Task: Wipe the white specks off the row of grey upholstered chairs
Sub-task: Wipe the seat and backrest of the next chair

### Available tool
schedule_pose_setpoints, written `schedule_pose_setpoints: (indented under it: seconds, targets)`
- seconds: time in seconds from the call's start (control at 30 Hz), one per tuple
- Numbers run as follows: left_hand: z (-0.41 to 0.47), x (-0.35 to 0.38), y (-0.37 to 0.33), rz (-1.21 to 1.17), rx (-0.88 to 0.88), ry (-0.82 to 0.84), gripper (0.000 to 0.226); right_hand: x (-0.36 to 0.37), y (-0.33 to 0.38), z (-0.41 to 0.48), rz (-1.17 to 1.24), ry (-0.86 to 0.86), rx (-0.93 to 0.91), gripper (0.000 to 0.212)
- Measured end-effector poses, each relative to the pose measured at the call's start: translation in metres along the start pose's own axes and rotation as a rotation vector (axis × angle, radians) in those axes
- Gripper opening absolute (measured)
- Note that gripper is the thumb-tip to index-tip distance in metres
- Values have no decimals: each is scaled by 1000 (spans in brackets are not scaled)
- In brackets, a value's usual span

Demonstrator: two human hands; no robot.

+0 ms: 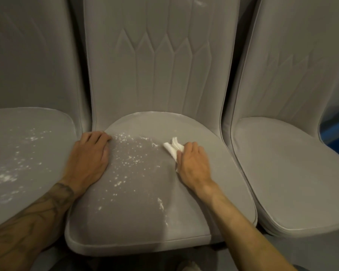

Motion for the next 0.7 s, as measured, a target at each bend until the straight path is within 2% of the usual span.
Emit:
schedule_pose_setpoints:
  seconds: [0.1, 0.17, 0.27, 0.33, 0.4, 0.5, 0.57, 0.63, 0.7]
  targets:
    - [0, 0, -1, 0, -3, 20, 40, 7, 24, 0, 148, -9, -197, 27]
    - [-1, -1, -1, -26, -17, 31, 41, 5, 0, 12, 124, 4, -185, 25]
    - [-4, -6, -1, -44, -9, 37, 41, 0, -47, 45, 5, -15, -41, 26]
    - [-9, -9, 1, -50, -3, 44, 41, -2, -54, 65, -18, -18, 10, 28]
    - [-16, -14, 7, -37, -2, 41, 43, 1, -33, 80, -22, -19, -42, 27]
    - [-26, -19, 24, 17, -37, 77, 50, 10, 16, 85, 116, -34, -210, 23]
    - [-33, -18, 32, 64, -41, 113, 55, 18, 23, 82, 164, 7, -280, 26]
    - [-38, -17, 35, 57, -63, 138, 63, 18, 5, 90, 144, 13, -284, 27]
    - [-42, -14, 37, 33, -95, 134, 69, 13, -19, 105, 103, -8, -196, 29]
Point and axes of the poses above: each hand's wrist, its own z-axis towards the middle knuckle, its own x-axis out of the palm, y = z × x, the point moved 10 cm from there along z, towards the middle knuckle, and after that the axes turned 12 degrees about -x, right-handed, at the moved point
